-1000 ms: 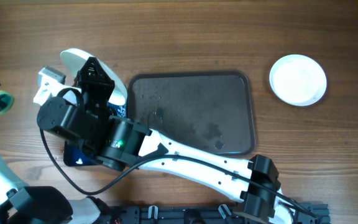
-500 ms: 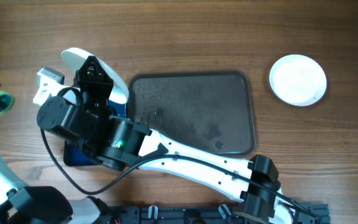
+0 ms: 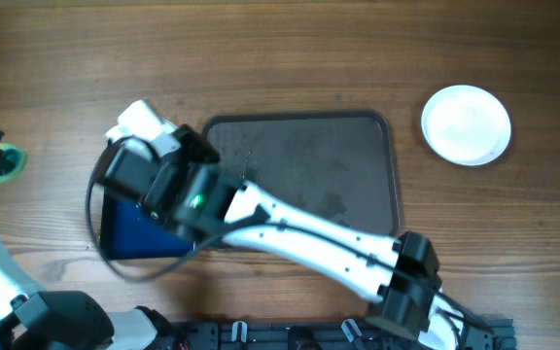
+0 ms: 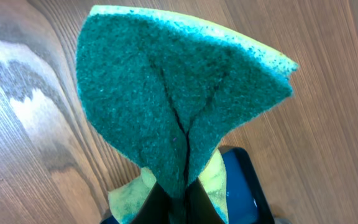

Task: Clean dirty plates on tray and stack at the side
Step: 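Carry the plate right and stack it on the cleaned plates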

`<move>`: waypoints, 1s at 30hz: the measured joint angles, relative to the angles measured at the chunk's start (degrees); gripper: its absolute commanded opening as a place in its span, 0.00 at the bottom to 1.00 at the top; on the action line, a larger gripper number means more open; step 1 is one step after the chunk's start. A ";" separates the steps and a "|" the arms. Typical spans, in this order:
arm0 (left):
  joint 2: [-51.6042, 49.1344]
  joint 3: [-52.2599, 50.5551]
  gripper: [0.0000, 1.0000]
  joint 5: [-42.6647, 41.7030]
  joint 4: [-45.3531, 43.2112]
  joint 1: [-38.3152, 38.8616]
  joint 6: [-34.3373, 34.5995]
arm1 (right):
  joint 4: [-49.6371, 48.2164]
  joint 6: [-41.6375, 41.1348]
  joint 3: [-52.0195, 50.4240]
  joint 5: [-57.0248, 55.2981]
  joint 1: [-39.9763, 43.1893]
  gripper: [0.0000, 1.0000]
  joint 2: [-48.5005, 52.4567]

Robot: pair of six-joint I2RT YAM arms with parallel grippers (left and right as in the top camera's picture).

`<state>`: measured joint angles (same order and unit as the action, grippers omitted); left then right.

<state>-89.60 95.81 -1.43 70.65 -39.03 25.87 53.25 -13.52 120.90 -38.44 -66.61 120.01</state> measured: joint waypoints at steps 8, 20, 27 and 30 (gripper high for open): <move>0.00 0.00 0.04 -0.04 0.09 9.51 0.00 | 12.31 -24.83 0.00 26.47 22.99 0.04 0.02; -1.09 0.00 0.04 -0.24 0.74 29.20 0.00 | 27.67 -28.26 0.00 34.86 60.33 0.05 0.02; -3.96 0.00 0.04 -0.24 -0.22 35.23 0.00 | 36.76 -28.30 0.00 29.75 80.56 0.05 0.02; -4.48 0.00 0.04 -0.22 -0.33 35.91 0.00 | 38.51 -28.28 0.00 28.30 86.60 0.05 0.02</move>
<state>-94.08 95.81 -1.65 70.32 -3.11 25.87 91.77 -41.80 120.90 -10.13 19.99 120.03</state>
